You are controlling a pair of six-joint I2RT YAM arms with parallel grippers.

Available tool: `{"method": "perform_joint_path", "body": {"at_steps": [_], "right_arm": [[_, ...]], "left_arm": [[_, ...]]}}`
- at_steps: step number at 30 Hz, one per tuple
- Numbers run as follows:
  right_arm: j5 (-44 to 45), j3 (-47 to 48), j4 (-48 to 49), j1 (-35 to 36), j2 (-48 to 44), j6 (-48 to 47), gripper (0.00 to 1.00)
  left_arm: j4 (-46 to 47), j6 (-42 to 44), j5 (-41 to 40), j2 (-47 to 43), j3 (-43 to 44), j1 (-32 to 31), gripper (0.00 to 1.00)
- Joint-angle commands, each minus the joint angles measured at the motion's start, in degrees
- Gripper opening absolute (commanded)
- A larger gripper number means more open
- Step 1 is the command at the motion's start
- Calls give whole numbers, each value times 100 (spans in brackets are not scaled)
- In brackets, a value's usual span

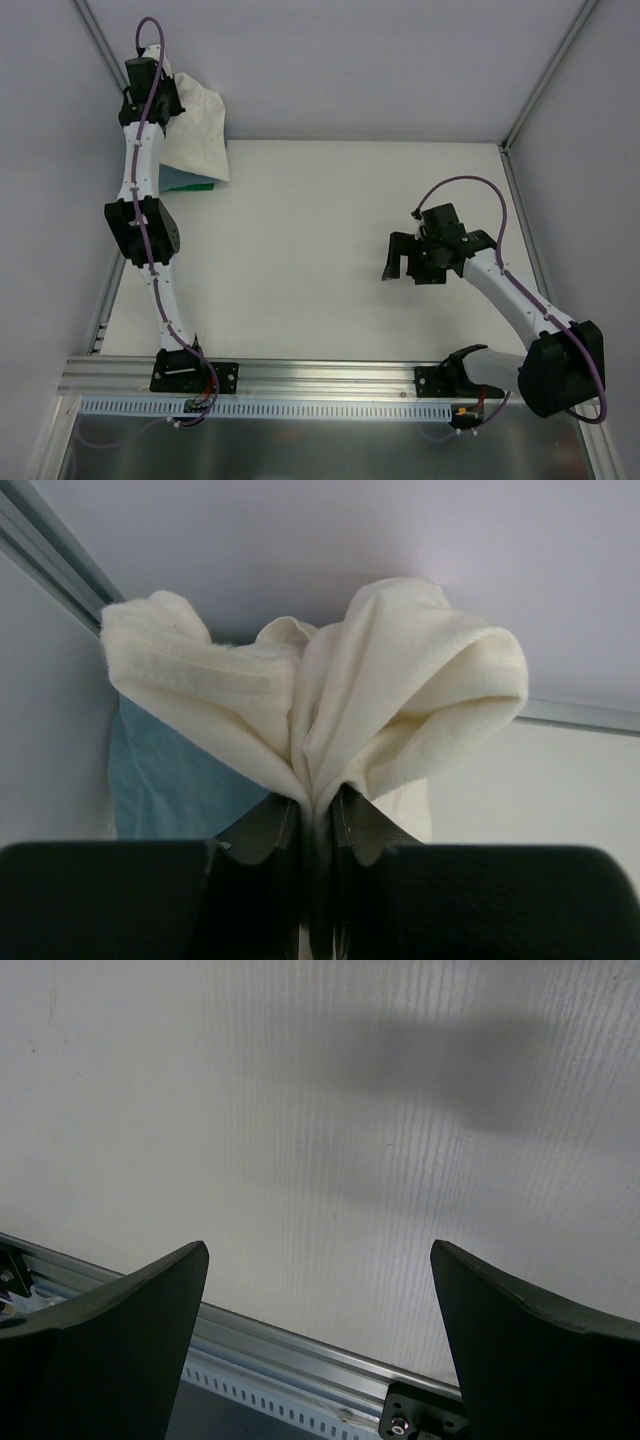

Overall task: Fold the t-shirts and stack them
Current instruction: Put the neatly folded tshirt into the corner of the board with the left arm

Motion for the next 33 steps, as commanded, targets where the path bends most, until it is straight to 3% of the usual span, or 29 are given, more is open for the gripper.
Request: {"method": "perform_joint_path", "body": {"at_steps": [1, 21, 29, 30, 31, 32, 33], "right_arm": [[-18, 93, 42, -25, 88, -121, 100], [-246, 594, -72, -34, 756, -156, 100], [-326, 533, 51, -34, 958, -121, 99], [-309, 507, 51, -25, 967, -129, 99], [-317, 507, 51, -25, 976, -164, 99], [-326, 498, 51, -34, 993, -165, 100], [-352, 472, 69, -25, 1002, -156, 99]], "left_arm": [[587, -42, 160, -386, 250, 179, 0], [1123, 28, 240, 923, 242, 531, 0], [1466, 71, -85, 1223, 84, 557, 0], [1510, 107, -129, 1197, 40, 557, 7], [1623, 98, -199, 1162, -4, 557, 60], [1711, 89, -356, 1022, -83, 549, 97], [1817, 107, -436, 916, -310, 540, 99]]}}
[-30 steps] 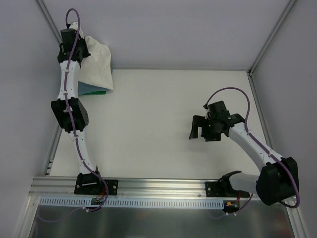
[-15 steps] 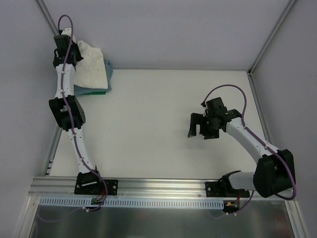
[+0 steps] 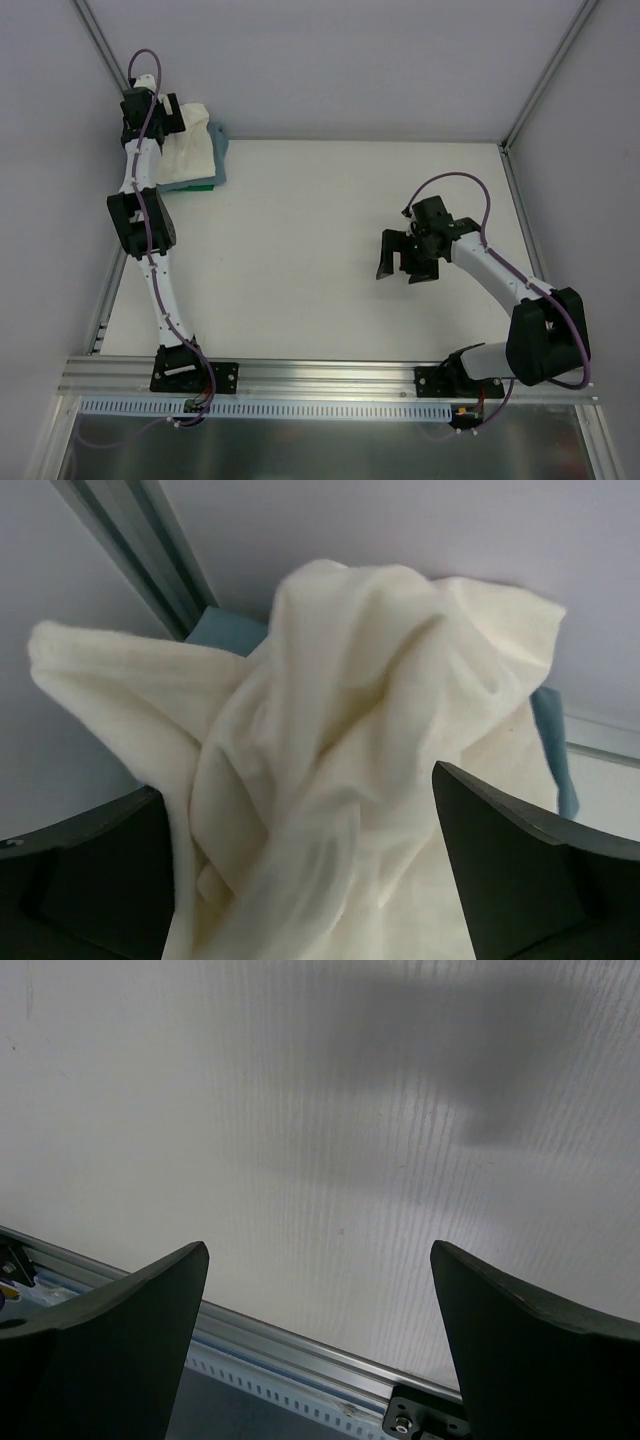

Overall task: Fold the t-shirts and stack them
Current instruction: Put the neatly folded tshirt into the corner of the board with the left arm

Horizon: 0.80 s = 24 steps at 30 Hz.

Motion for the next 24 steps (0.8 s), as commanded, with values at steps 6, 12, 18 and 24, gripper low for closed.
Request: {"method": "perform_joint_path", "body": {"at_steps": [6, 12, 18, 24], "right_arm": [[-334, -29, 238, -16, 10, 61, 100], [-360, -197, 273, 27, -315, 166, 100], [-334, -381, 229, 107, -745, 254, 99], [-193, -522, 133, 133, -1203, 281, 99]], "left_arm": [[1759, 1225, -1526, -1441, -1294, -529, 99], [1340, 949, -1299, -2048, -1347, -960, 99], [272, 207, -866, -1981, -1235, -1381, 99], [-1173, 595, -1703, -1162, -30, -1778, 99]]}}
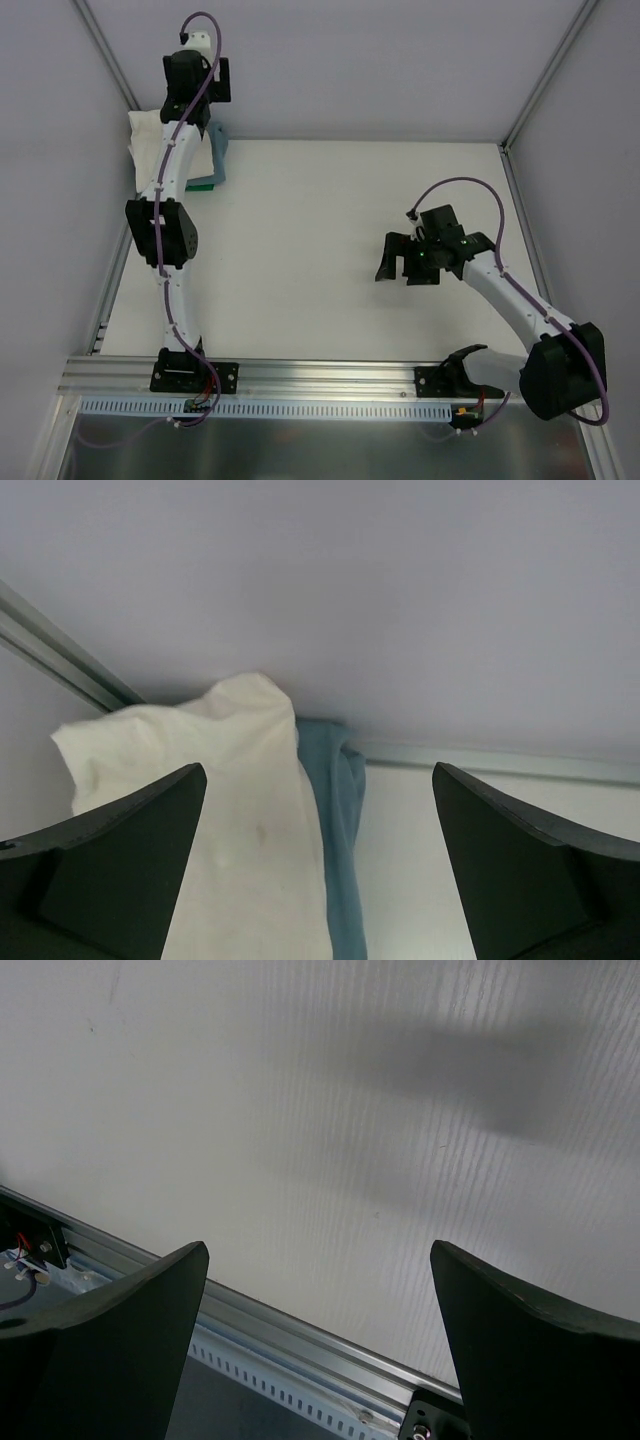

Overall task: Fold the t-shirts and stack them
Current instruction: Put the neatly folded tshirt into the corner of the board with the left arm

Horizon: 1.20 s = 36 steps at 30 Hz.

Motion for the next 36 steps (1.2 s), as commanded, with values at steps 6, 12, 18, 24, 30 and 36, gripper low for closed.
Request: {"method": "perform_joint_path", "body": {"at_steps": [6, 12, 18, 24, 30, 36], "right_arm": [[45, -140, -60, 28, -478, 99, 100], [54, -201, -86, 28, -663, 99, 100], [185, -324, -183, 19, -865, 38, 99], [229, -333, -235, -16, -892, -23, 99], [221, -316, -262, -104, -883, -85, 99], [168, -280, -218, -165, -769, -111, 99]], "left_arm": [[-2211, -70, -558, 838, 266, -165, 99], [-2485, -167, -945, 786, -138, -147, 99], [-2678, -140, -1139, 927, -226, -121, 99], [-2634, -88, -1209, 1041, -349, -103, 93], [-2661, -26, -1306, 1190, -226, -59, 79], [-2608, 88, -1402, 1252, -182, -15, 47]]}}
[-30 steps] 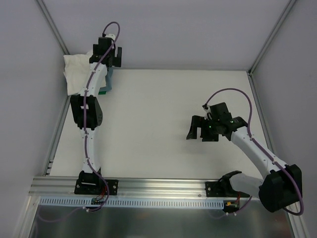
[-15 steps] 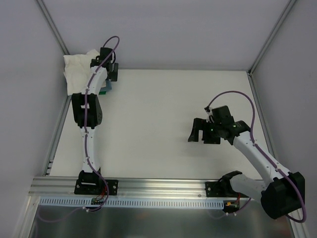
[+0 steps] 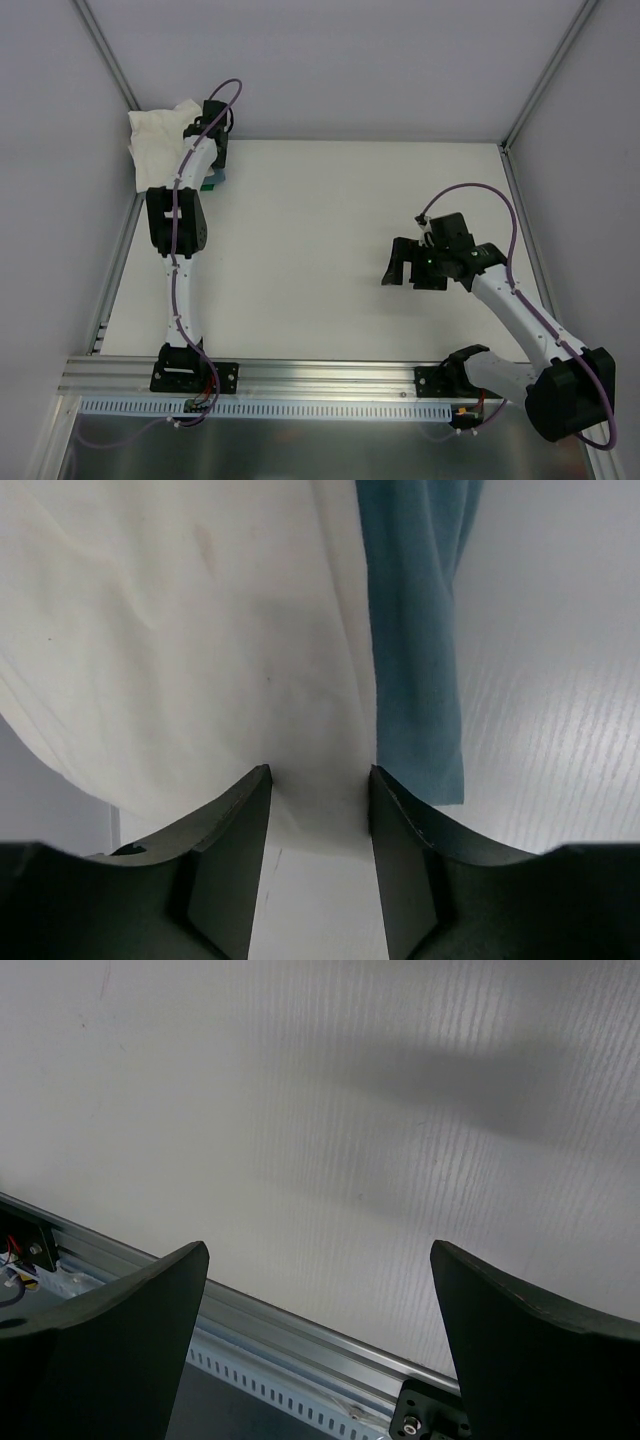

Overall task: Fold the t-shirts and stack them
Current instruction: Put the neatly folded tshirt into the corner of the board with the left arm

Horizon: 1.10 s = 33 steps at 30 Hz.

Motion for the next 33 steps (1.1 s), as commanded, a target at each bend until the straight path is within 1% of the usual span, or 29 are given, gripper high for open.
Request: {"method": "perform_joint_path", "body": {"at_steps": [1, 2, 3, 5, 6, 8, 9, 11, 16, 20, 27, 33], "right_arm": [[4, 54, -60, -60, 14, -92, 100], [-31, 54, -34, -69, 31, -92, 99], [-57, 71, -34, -95, 49, -100, 99], [-58, 89, -43, -122, 84, -127, 100], [-58, 89, -43, -122, 93, -136, 99], [-66, 89, -43, -148, 119, -162, 100], [-75, 89, -34, -166, 137, -171, 99], [-66, 72, -17, -166, 146, -171, 99], [-110, 28, 36, -192, 199, -171, 99], [-154, 1, 115, -184, 242, -153, 99], [-198, -43, 168, -184, 278, -136, 99], [-216, -87, 186, -192, 251, -118, 99]], "left_arm": [[-29, 123, -211, 85, 187, 92, 43], [-29, 132, -220, 94, 196, 101, 41], [-20, 141, -246, 120, 196, 101, 36], [-20, 149, -229, 129, 196, 109, 31], [-20, 167, -238, 146, 205, 109, 24], [-20, 176, -220, 164, 205, 118, 18], [-20, 176, -229, 173, 205, 118, 9], [-20, 185, -211, 173, 205, 118, 0], [-38, 185, -141, 111, 231, 118, 0], [-125, 150, 87, -3, 336, 101, 0], [-222, 264, 246, -292, 591, -84, 0], [-301, 308, 272, -337, 653, -259, 0]]}}
